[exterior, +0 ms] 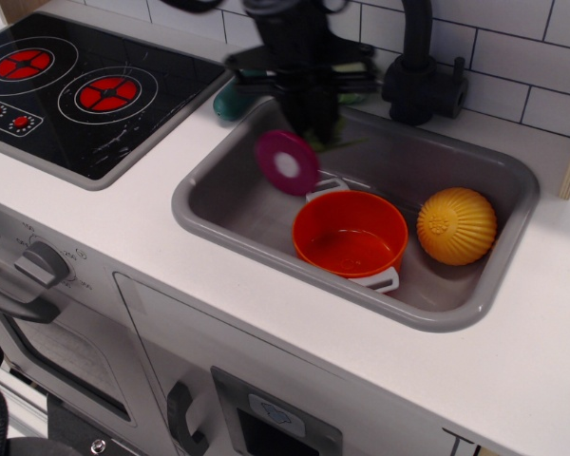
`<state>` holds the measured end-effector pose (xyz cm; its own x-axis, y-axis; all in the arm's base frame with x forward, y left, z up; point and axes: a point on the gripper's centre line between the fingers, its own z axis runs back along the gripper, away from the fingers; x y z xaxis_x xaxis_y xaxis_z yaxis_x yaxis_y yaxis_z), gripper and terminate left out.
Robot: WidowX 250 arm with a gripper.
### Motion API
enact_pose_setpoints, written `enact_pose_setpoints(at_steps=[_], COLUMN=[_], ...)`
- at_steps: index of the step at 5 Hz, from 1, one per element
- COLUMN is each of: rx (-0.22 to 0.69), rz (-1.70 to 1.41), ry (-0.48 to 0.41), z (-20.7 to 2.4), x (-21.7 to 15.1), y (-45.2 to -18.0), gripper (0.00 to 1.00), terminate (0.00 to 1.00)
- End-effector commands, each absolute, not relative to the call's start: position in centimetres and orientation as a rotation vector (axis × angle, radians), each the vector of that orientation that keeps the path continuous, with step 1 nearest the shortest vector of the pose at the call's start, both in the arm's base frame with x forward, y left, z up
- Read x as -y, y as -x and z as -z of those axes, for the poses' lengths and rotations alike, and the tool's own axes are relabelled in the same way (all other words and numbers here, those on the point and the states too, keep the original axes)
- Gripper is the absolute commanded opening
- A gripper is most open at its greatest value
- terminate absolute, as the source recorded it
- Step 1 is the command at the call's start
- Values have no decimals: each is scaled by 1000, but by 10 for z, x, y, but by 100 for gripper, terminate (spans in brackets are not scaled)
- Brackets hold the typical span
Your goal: Put beet in pot sink
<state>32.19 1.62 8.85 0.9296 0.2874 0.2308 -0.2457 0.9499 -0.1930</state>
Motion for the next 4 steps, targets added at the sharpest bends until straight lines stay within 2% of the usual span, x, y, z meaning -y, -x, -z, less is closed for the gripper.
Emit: enact_pose_setpoints(at_steps=[1, 2, 3, 4], rx=[516, 543, 563, 535], rz=[-368, -380, -400, -392], ry=[181, 180, 171, 143], z=[-93, -85, -83, -79], x=[2, 12, 14, 15], y=[-340, -338, -337, -335], gripper=[0, 0, 100, 100], terminate=[0, 0, 0, 0])
